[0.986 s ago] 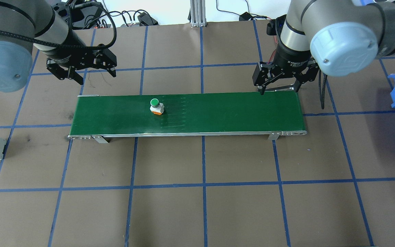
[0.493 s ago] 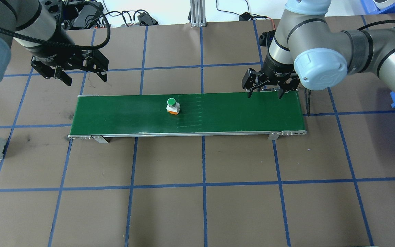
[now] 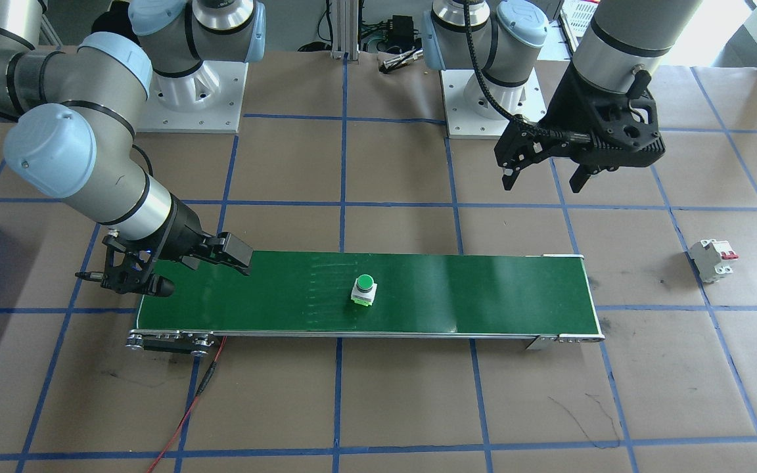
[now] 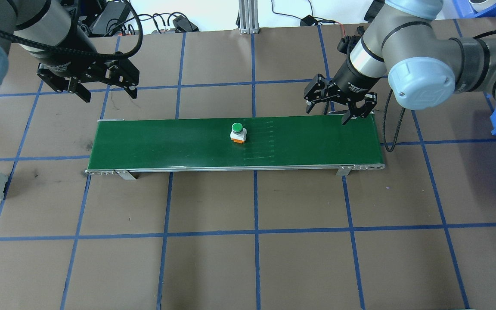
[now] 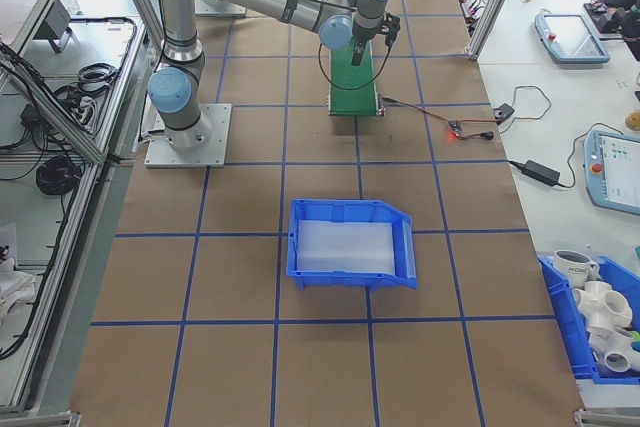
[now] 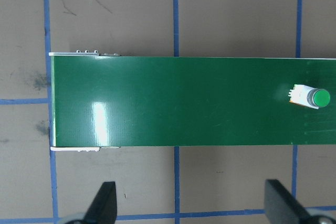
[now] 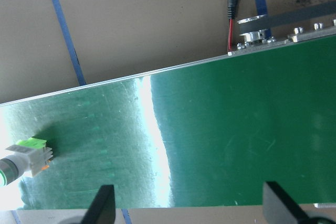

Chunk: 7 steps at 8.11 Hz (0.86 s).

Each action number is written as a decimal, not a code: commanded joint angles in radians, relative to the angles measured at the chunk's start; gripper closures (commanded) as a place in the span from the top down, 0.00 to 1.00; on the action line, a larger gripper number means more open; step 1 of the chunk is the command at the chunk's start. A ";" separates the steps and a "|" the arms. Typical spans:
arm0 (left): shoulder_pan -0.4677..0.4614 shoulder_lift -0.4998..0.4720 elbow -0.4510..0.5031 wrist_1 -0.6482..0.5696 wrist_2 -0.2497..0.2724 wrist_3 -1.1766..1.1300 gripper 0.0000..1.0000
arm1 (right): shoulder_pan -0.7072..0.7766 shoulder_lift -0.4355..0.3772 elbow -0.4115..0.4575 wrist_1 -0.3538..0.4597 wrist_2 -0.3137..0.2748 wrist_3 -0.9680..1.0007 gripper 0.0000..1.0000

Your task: Move button from left to right

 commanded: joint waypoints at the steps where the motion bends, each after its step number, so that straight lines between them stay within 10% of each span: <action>1: -0.048 -0.016 0.053 -0.017 0.026 -0.002 1.00 | -0.003 -0.003 0.007 0.001 0.013 0.034 1.00; 7: -0.049 -0.018 0.070 -0.089 0.033 0.003 1.00 | 0.075 0.034 0.007 -0.032 -0.004 0.156 0.95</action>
